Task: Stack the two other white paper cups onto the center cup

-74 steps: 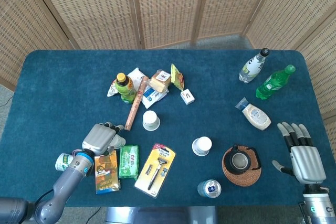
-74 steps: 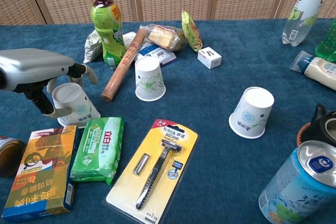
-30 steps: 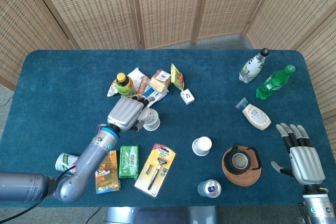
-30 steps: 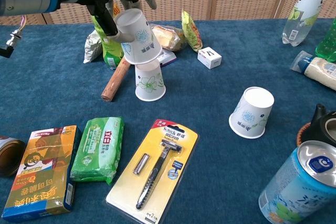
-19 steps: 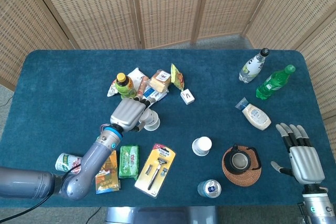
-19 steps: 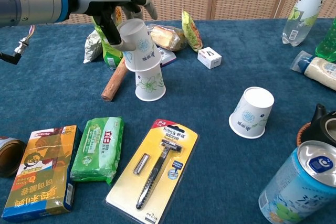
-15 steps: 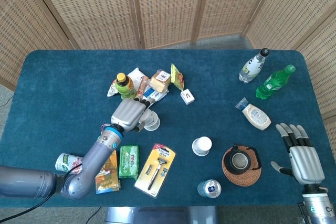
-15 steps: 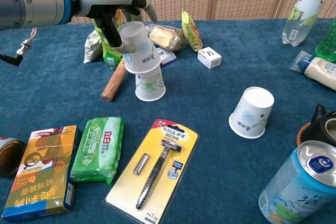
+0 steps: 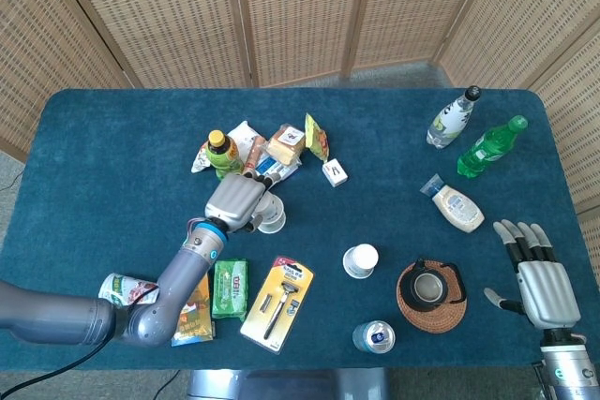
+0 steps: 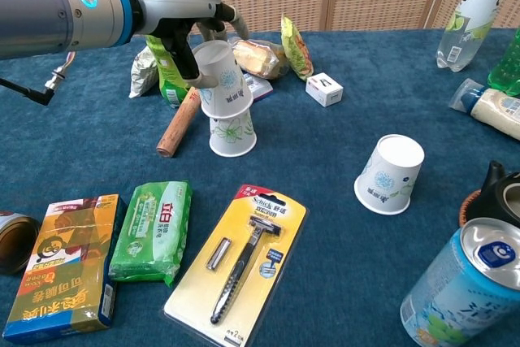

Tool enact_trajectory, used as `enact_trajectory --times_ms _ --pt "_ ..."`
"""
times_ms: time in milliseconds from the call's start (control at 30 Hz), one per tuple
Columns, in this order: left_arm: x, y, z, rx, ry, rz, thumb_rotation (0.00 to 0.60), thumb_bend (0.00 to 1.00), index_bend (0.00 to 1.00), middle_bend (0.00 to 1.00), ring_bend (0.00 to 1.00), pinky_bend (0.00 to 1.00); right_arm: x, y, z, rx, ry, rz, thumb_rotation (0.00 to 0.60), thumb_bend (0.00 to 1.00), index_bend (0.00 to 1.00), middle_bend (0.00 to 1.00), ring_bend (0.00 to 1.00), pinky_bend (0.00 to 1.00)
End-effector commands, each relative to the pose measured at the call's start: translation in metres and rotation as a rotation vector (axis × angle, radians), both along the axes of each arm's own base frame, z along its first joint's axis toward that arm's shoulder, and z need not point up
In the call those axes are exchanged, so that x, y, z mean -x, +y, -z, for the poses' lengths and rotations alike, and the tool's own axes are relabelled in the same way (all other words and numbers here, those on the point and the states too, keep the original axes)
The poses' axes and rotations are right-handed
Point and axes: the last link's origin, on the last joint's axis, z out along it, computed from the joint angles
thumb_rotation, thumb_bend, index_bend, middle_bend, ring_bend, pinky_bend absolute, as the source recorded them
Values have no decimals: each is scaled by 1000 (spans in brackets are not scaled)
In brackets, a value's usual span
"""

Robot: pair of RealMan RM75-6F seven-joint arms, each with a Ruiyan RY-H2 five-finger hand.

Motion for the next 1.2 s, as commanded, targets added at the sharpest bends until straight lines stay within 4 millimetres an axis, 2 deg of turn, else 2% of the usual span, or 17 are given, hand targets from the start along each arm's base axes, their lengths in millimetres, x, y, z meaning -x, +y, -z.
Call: enact_trajectory --times_ms 33,67,200,233,400,600,733,1000,1200 --pt "-1 1 2 1 7 -3 600 396 115 278 217 428 0 0 0 -1 0 0 600 26 0 0 0 0" --pt "-1 1 3 3 10 -4 600 396 108 252 198 423 0 0 0 -1 1 0 600 26 0 0 0 0" --pt "-2 1 6 13 23 -19 600 395 30 11 16 351 0 0 0 -2 1 1 600 24 0 0 0 0" --pt "-2 0 6 16 22 -20 600 395 18 0 0 331 0 0 0 -2 0 1 600 25 0 0 0 0" --pt "-4 -4 0 9 -10 -3 600 396 0 0 0 281 1 0 0 -4 1 2 600 24 0 0 0 0" --pt "7 -24 -27 23 -78 54 600 395 0 0 0 255 0 1 2 -13 2 -2 600 24 0 0 0 0" --pt "26 -40 -46 52 -102 74 600 394 0 0 0 228 -2 1 4 -17 2 -7 600 26 0 0 0 0" --pt "61 -70 -80 35 -154 100 600 393 0 0 0 112 -4 2 5 -20 10 -13 600 26 0 0 0 0" --pt "84 -87 -103 16 -198 111 600 393 0 0 0 110 -5 2 7 -25 16 -15 600 25 0 0 0 0"
